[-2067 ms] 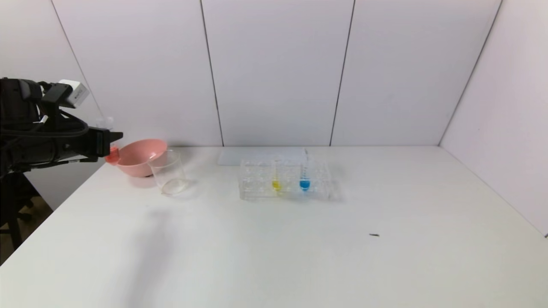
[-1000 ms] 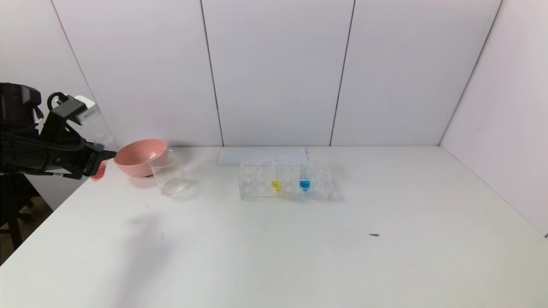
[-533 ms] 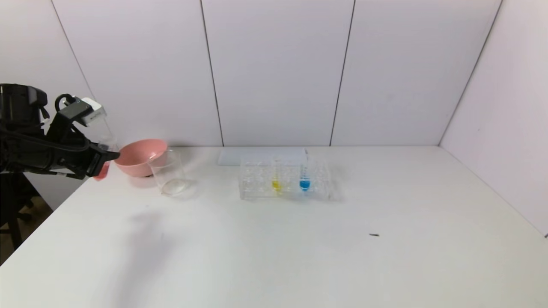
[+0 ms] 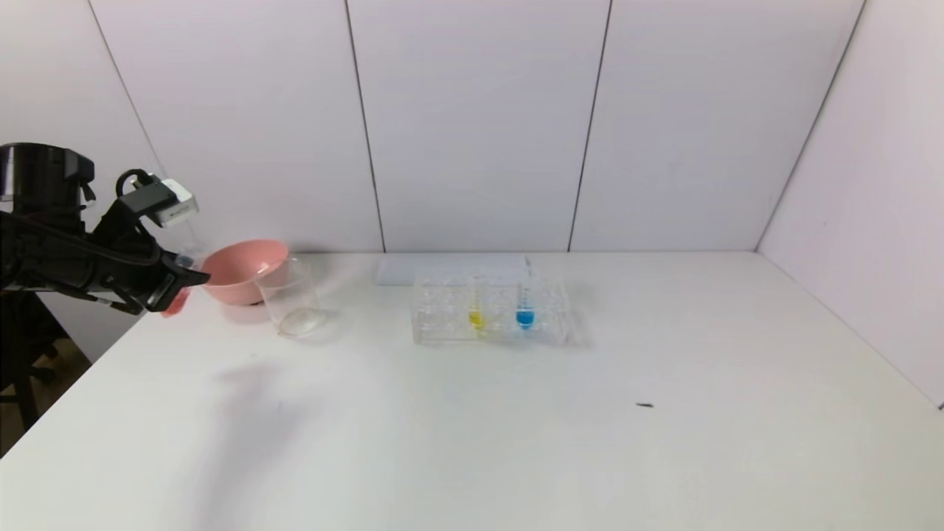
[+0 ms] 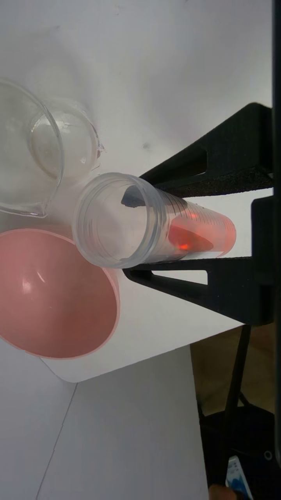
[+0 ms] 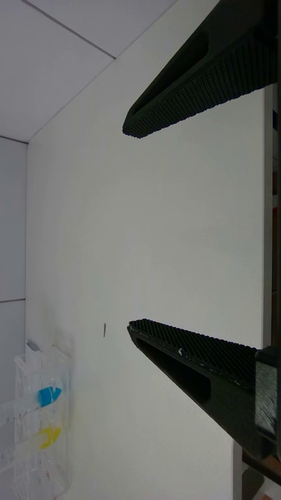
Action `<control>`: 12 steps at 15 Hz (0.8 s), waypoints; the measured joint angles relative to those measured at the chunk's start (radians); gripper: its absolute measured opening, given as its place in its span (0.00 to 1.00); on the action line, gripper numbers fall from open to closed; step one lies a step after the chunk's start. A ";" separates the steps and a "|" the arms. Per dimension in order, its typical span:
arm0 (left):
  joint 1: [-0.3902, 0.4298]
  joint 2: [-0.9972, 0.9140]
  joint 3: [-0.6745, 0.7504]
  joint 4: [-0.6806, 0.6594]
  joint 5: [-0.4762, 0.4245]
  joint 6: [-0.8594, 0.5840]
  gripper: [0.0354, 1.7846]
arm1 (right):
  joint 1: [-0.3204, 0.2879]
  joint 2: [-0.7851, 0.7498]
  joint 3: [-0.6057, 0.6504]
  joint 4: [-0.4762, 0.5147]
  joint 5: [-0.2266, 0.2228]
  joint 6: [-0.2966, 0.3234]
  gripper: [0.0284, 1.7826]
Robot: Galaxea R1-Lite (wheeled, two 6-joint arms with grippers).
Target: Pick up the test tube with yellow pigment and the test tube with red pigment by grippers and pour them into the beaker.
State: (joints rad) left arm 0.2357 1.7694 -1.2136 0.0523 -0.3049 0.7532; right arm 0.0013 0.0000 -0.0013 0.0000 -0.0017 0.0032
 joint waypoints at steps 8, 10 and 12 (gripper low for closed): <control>-0.001 0.022 -0.083 0.116 -0.040 0.093 0.24 | 0.000 0.000 0.000 0.000 0.000 0.000 0.95; -0.003 0.031 -0.092 0.117 -0.040 0.105 0.24 | 0.000 0.000 0.000 0.000 0.000 0.000 0.95; -0.004 0.040 -0.103 0.126 -0.040 0.113 0.24 | 0.000 0.000 0.000 0.000 0.000 0.000 0.95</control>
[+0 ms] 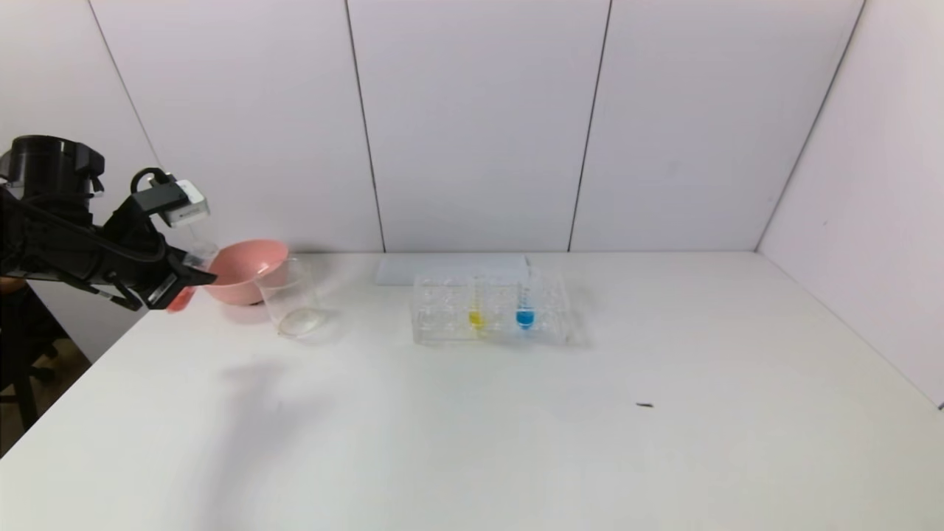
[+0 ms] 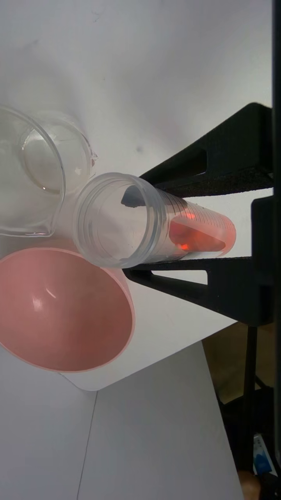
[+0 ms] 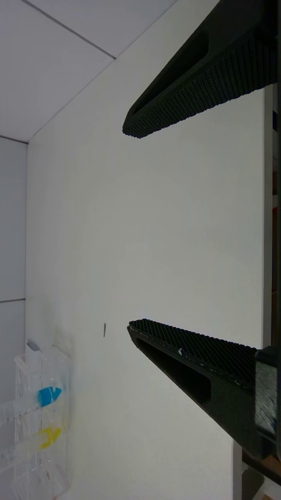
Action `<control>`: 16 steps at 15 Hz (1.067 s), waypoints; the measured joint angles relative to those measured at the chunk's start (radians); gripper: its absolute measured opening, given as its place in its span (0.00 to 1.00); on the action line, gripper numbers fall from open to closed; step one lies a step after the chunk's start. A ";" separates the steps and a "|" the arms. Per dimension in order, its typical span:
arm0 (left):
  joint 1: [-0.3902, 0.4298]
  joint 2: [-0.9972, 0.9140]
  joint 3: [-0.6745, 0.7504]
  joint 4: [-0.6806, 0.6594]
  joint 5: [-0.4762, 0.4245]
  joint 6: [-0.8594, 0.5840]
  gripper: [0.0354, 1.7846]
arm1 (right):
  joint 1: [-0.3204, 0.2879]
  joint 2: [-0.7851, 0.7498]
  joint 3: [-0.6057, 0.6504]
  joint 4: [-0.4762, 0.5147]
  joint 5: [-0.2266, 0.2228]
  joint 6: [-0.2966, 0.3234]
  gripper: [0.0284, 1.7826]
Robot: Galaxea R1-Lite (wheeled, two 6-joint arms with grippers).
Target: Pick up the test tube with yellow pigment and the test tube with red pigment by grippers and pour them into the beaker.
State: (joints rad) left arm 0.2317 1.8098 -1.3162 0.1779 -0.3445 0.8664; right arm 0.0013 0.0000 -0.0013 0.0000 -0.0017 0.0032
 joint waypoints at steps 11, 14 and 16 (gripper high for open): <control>-0.055 0.046 -0.091 0.089 0.002 0.027 0.24 | 0.000 0.000 0.000 0.000 0.000 0.000 0.95; -0.061 0.051 -0.104 0.092 0.004 0.057 0.24 | 0.000 0.000 0.000 0.000 0.000 0.000 0.95; -0.062 0.056 -0.116 0.097 0.006 0.080 0.24 | 0.000 0.000 0.000 0.000 0.000 0.000 0.95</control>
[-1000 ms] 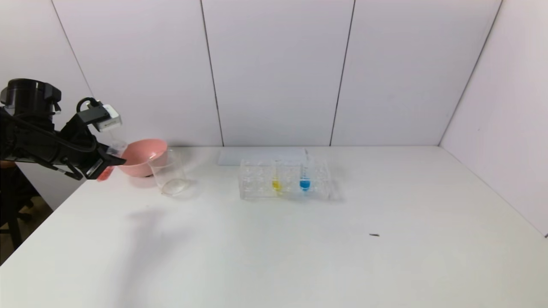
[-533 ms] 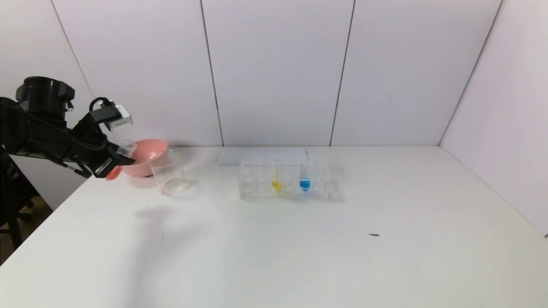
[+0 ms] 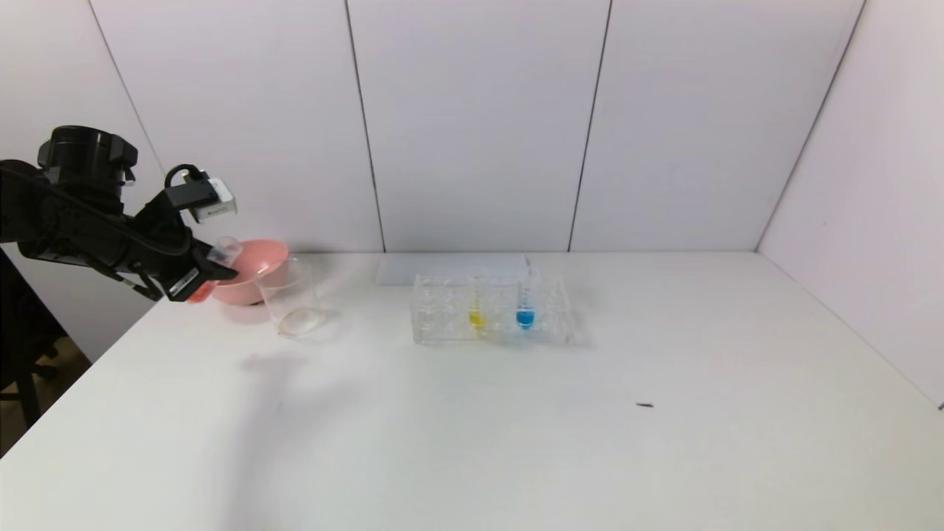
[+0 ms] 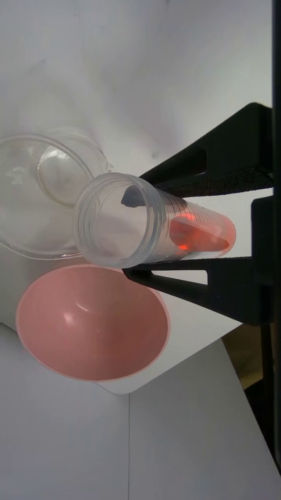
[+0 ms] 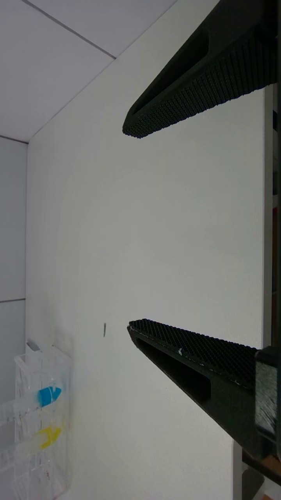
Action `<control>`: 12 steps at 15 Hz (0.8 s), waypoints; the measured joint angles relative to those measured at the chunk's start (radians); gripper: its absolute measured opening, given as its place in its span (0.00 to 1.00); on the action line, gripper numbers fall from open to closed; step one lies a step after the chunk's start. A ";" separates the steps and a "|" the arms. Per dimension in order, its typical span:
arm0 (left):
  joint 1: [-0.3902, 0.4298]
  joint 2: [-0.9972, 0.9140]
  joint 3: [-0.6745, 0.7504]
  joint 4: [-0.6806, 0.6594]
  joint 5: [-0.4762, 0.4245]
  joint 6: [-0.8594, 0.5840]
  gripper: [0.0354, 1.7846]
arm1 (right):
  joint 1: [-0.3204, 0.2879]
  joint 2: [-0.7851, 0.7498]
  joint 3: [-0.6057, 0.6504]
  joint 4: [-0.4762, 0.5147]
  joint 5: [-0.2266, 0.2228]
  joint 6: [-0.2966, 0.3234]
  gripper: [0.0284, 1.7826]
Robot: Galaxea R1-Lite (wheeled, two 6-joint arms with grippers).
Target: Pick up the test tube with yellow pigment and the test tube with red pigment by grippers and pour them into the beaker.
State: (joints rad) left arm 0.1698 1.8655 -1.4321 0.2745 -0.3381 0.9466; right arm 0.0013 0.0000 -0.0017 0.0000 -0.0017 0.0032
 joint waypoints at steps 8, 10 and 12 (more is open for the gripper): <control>-0.015 0.033 -0.089 0.117 0.004 0.083 0.24 | 0.000 0.000 0.000 0.000 0.000 0.000 0.95; -0.019 0.041 -0.100 0.118 0.005 0.085 0.24 | 0.000 0.000 0.000 0.000 0.000 0.000 0.95; -0.022 0.047 -0.111 0.135 0.008 0.092 0.24 | 0.000 0.000 0.000 0.000 0.000 0.000 0.95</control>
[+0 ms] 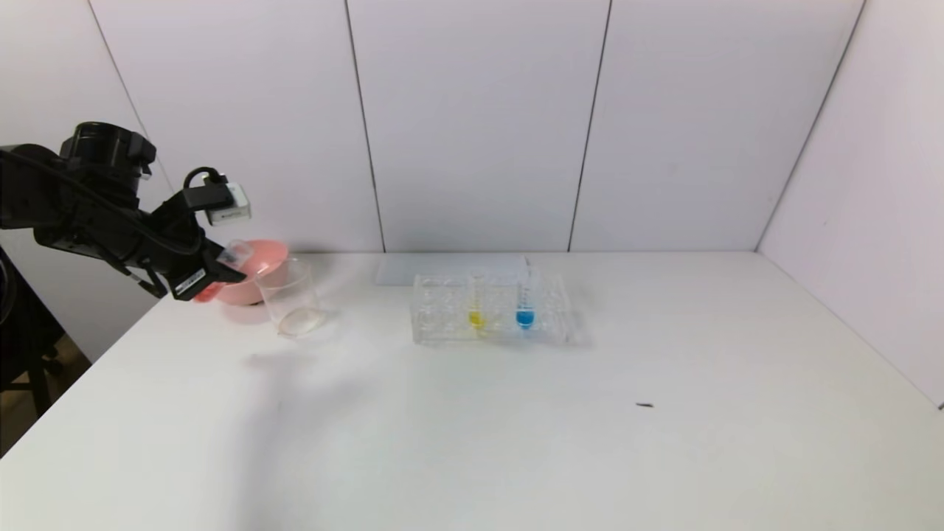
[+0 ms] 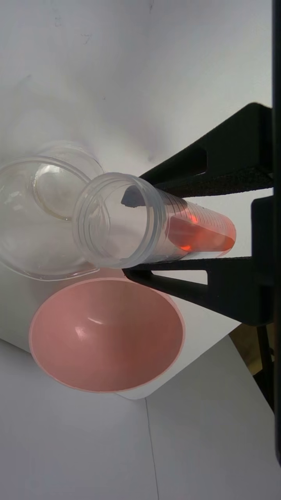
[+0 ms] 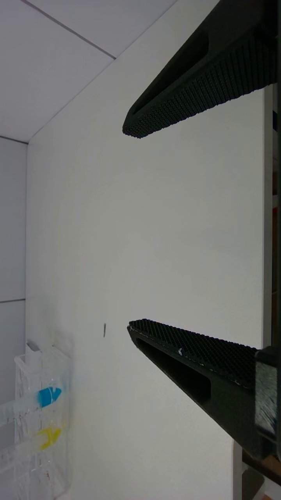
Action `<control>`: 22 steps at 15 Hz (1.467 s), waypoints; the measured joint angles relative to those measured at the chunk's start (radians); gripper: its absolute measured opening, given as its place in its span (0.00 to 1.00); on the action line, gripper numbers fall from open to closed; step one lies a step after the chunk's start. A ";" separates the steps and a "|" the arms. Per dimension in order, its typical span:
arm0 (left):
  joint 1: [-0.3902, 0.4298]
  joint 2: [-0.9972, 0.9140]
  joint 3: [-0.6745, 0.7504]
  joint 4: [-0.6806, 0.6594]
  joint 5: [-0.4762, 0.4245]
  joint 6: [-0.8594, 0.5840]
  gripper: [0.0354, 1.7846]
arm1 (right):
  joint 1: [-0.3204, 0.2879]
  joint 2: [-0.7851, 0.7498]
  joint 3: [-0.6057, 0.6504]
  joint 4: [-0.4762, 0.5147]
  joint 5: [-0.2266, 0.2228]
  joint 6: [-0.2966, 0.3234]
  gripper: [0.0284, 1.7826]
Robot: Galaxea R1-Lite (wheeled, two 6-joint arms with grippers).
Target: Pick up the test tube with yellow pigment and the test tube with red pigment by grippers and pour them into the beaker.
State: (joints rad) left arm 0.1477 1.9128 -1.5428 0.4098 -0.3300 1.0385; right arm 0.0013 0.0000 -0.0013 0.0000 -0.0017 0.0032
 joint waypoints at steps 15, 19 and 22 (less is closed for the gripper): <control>-0.020 0.033 -0.082 0.080 0.051 0.099 0.24 | 0.000 0.000 0.000 0.000 0.000 0.000 0.95; -0.027 0.042 -0.097 0.084 0.078 0.119 0.24 | 0.000 0.000 0.000 0.000 0.000 0.000 0.95; -0.028 0.044 -0.104 0.085 0.095 0.147 0.24 | 0.000 0.000 0.000 0.000 0.000 0.000 0.95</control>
State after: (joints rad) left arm 0.1196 1.9564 -1.6468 0.4945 -0.2351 1.1857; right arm 0.0013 0.0000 -0.0017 0.0000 -0.0013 0.0032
